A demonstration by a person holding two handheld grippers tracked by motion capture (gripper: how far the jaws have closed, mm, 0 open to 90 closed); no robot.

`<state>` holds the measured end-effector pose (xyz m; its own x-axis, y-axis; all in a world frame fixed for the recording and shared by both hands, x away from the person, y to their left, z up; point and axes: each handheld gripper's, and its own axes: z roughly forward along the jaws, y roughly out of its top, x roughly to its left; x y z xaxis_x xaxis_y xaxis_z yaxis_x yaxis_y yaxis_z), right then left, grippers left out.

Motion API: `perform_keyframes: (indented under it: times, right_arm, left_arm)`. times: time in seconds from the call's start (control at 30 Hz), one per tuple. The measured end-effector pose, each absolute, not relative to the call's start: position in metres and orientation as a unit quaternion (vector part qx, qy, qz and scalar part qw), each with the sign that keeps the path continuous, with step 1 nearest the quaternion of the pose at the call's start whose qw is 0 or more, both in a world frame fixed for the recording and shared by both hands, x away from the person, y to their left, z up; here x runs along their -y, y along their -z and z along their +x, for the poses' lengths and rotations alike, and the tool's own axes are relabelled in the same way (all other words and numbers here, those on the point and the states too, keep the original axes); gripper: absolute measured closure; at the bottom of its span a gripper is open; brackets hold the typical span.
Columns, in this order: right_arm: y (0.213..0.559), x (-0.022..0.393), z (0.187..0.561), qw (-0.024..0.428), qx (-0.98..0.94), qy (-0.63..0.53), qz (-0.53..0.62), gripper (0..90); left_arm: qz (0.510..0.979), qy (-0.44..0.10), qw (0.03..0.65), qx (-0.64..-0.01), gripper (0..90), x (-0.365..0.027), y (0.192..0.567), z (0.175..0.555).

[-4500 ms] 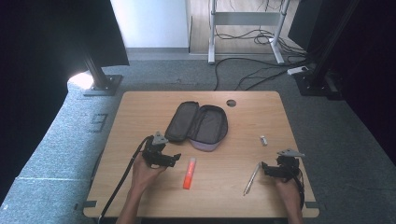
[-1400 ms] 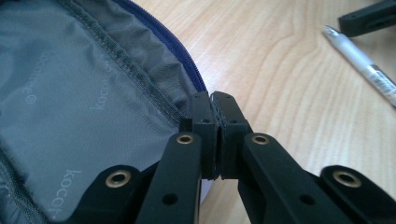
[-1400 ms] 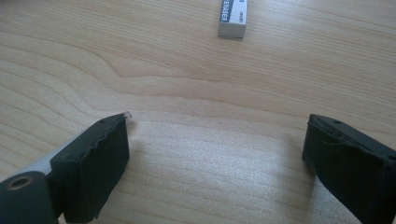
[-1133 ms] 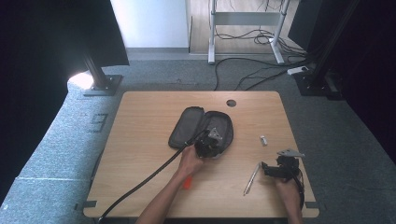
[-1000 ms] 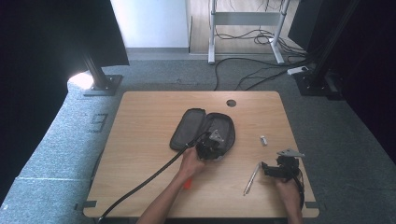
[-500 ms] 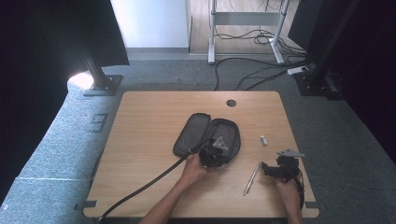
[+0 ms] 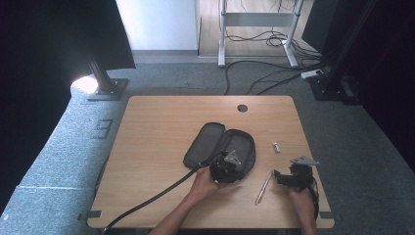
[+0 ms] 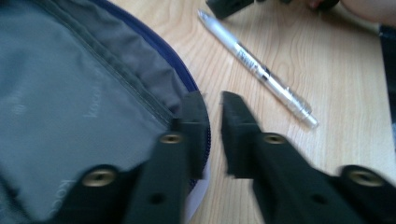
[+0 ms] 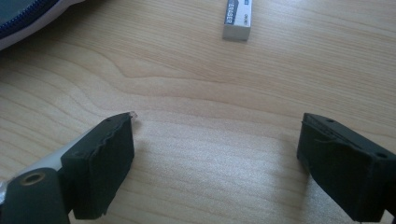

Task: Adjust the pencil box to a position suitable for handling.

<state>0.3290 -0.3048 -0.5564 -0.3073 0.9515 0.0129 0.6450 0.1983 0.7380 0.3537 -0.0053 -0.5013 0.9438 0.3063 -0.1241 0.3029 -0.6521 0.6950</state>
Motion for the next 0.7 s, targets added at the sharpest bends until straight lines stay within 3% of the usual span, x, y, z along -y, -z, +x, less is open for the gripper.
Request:
perform_keyframes:
  times: [0.13, 0.27, 0.33, 0.7]
  right_arm:
    - [0.556, 0.304, 0.329, 0.233, -0.738, -0.331, 0.540, 11.6]
    - [0.556, 0.304, 0.328, 0.233, -0.738, -0.331, 0.540, 12.1]
    - [0.556, 0.304, 0.328, 0.233, -0.738, -0.331, 0.540, 12.4]
    - [0.556, 0.304, 0.327, 0.234, -0.737, -0.331, 0.540, 12.5]
  left_arm:
    - [0.904, -0.024, 0.388, -0.175, 56.7, -0.007, 0.488, 0.353]
    - [0.900, -0.041, 0.391, -0.190, 47.8, -0.022, 0.481, 0.354]
    - [0.896, -0.056, 0.388, -0.208, 38.3, -0.041, 0.475, 0.355]
    - [0.865, -0.069, 0.410, -0.280, 20.0, -0.112, 0.468, 0.349]
